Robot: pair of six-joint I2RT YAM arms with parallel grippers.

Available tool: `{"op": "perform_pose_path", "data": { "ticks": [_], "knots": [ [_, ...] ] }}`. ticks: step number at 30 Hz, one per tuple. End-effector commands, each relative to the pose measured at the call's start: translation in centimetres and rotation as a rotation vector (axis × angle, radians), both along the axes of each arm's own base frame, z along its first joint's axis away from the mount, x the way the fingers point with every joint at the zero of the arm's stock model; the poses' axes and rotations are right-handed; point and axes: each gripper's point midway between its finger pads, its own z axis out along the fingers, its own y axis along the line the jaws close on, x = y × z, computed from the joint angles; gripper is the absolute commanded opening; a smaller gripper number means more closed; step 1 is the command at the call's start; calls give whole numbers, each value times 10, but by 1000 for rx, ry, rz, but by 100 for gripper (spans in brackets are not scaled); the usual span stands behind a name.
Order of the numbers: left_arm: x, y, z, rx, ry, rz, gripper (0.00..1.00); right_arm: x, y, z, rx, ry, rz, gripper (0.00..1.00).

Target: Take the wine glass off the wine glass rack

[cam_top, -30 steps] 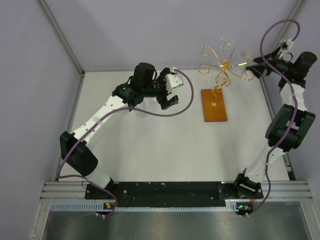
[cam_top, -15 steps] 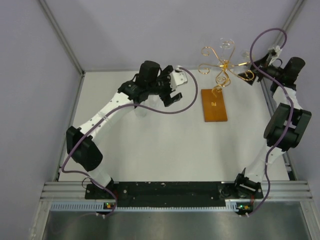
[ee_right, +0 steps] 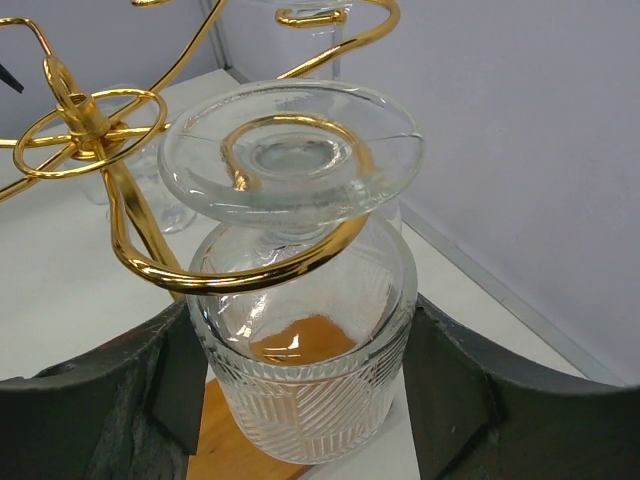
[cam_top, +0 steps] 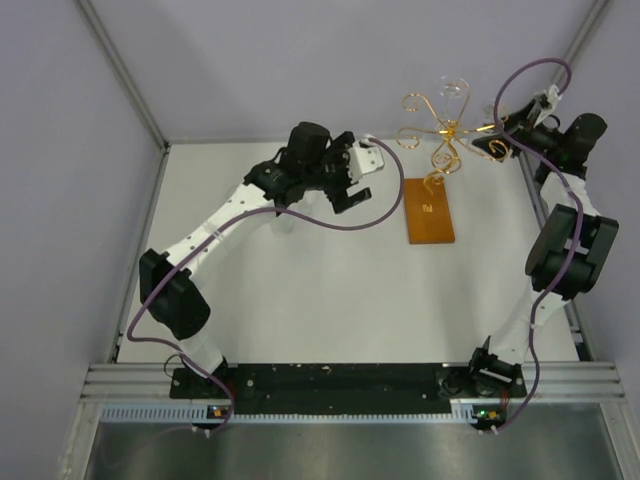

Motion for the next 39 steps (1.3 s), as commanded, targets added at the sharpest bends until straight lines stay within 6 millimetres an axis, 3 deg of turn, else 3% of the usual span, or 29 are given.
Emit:
{"op": "perform_pose_path", "data": {
  "ticks": [1,9,11,12,13,25,33,39],
  "knots": [
    [6,-4,25,-28,-72,-5,97,-7,-2,21,-58,-116,-12,54],
    [4,-6,20,-37,-58,-14,97,-19,-6,44,-87,-212,-88,30],
    [4,-7,21,-43,-57,-14,97,-21,-8,51,-97,-245,-122,18],
    [4,-8,20,-45,-55,-15,97,-21,-9,54,-102,-263,-144,2],
    [4,-8,19,-45,-53,-18,97,-21,-10,55,-104,-275,-161,0],
    [4,-12,23,-50,-68,-17,97,-31,-19,76,-82,-426,-300,0],
    [1,-14,21,-48,-63,-25,97,-40,-34,79,-49,-422,-371,0],
    [0,-17,20,-54,-55,-28,97,-44,-29,71,-8,-390,-361,0]
  ]
}}
